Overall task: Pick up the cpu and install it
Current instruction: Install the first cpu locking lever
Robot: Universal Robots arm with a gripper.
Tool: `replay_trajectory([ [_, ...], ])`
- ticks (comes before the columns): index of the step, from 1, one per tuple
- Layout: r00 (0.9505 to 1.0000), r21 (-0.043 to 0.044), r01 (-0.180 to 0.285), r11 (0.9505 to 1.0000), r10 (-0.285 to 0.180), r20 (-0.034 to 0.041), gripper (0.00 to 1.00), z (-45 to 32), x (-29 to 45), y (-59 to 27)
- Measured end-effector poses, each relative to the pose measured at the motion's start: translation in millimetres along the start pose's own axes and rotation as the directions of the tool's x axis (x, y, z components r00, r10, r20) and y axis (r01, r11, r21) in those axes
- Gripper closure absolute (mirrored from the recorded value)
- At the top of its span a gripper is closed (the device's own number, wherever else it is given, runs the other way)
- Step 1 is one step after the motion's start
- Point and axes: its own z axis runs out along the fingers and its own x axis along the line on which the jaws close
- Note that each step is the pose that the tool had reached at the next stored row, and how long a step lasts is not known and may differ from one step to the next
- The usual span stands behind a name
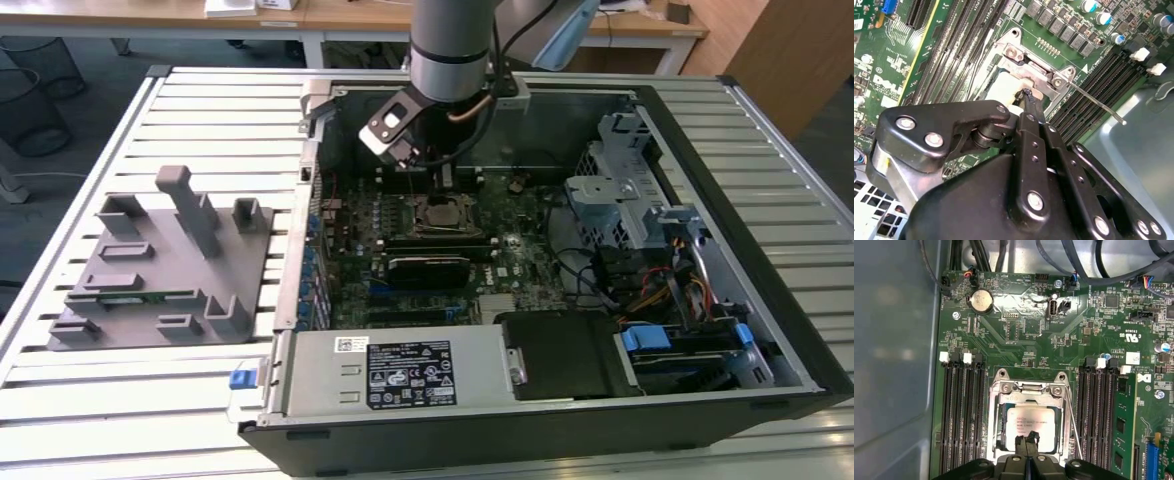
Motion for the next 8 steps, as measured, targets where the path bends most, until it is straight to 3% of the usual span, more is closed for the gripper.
replay_trajectory([
  [8,1.0000,0.0002,0.000,1.0000,0.000,-0.0025,0.89,-1.4,0.0,0.0],
])
